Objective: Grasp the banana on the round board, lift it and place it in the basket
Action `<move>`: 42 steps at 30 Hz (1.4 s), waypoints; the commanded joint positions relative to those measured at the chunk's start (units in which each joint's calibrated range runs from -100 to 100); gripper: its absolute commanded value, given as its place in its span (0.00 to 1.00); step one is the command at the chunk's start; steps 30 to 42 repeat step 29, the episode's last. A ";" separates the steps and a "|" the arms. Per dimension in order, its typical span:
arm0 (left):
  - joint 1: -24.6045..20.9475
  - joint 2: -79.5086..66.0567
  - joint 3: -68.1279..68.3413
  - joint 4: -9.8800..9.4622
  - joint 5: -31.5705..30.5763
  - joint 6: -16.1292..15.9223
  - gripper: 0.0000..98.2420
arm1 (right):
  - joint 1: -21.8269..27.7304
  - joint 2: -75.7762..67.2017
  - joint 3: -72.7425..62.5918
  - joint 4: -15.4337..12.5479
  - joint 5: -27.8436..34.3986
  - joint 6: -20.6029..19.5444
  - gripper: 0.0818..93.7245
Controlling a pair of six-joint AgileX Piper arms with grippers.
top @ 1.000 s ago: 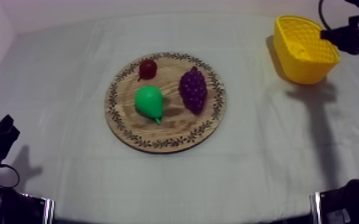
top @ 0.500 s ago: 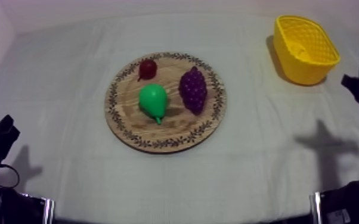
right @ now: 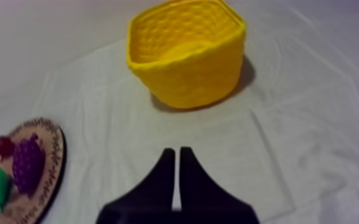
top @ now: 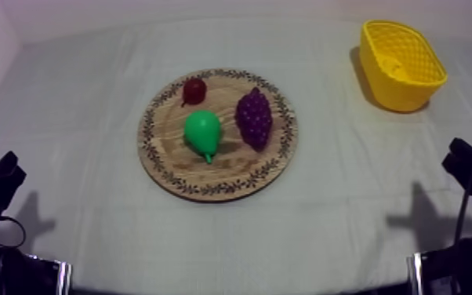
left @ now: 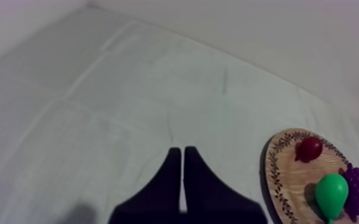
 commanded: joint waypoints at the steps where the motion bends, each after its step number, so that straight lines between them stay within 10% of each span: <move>1: -0.01 -0.05 -0.01 -0.03 0.00 0.01 0.00 | 0.15 -1.90 0.09 -2.02 2.10 9.63 0.00; 42: -0.01 -0.05 -0.01 -0.03 0.00 0.02 0.00 | -1.03 -2.50 0.16 -2.50 4.95 14.65 0.00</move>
